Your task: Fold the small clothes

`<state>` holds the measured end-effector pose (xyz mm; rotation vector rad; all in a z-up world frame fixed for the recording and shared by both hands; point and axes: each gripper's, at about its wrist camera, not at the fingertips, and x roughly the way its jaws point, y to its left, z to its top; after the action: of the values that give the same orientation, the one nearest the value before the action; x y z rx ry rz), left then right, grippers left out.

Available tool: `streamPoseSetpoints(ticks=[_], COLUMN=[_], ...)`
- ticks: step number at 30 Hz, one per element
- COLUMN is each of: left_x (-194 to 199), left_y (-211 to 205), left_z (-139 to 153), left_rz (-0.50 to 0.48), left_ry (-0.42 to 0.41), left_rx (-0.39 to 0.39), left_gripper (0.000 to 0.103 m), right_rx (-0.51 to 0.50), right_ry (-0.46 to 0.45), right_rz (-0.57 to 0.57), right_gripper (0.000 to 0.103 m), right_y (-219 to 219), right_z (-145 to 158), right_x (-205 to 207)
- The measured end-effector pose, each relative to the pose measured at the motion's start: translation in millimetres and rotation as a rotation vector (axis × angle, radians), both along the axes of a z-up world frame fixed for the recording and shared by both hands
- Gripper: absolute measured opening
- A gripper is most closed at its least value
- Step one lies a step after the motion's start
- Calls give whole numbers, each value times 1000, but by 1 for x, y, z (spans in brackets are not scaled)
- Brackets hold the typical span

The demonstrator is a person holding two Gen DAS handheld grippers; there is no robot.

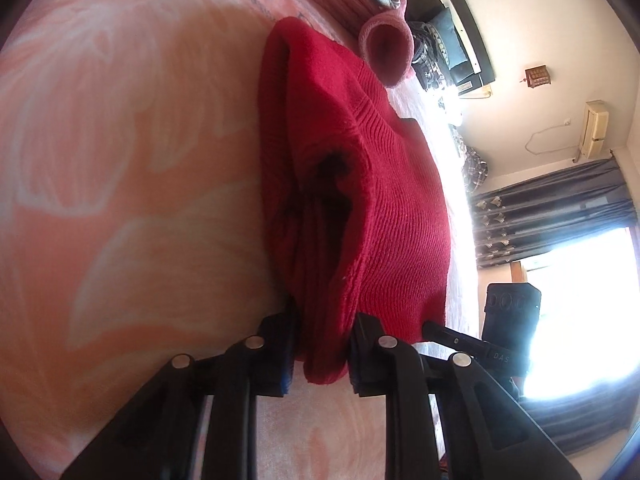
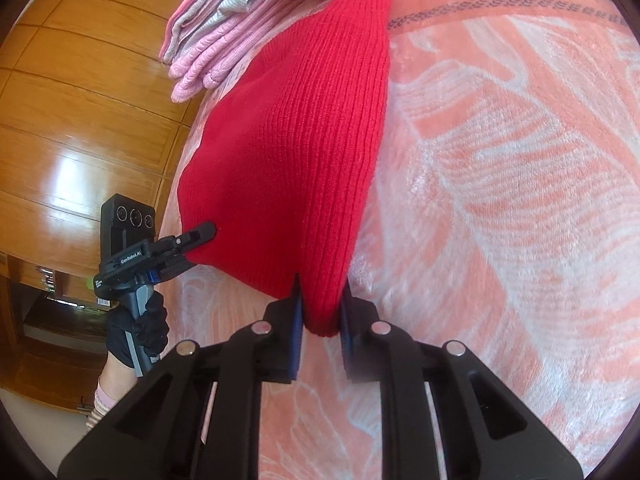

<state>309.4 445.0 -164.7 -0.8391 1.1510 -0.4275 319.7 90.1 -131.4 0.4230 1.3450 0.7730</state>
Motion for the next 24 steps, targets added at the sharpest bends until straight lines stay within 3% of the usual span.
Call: streamPoseSetpoints(ticks=[4, 8, 11, 17, 19, 24], left_x=[7, 28, 49, 80, 85, 103], left_y=[5, 13, 25, 46, 48, 25], left_z=[17, 31, 32, 3, -6, -7], left_rz=[20, 56, 99, 149, 141, 62], left_ry=[-34, -59, -61, 5, 7, -21], left_rx=[10, 41, 44, -3, -47, -37], left_gripper=[49, 58, 59, 61, 61, 62], right_rx=[-13, -25, -38, -46, -38, -20], right_ry=[-30, -47, -62, -77, -77, -73], right_rz=[21, 5, -12, -37, -41, -53], right_gripper=[27, 39, 40, 41, 41, 47], right_y=[6, 4, 4, -1, -3, -2], right_z=[11, 19, 23, 25, 25, 20], right_x=[1, 7, 15, 30, 32, 40])
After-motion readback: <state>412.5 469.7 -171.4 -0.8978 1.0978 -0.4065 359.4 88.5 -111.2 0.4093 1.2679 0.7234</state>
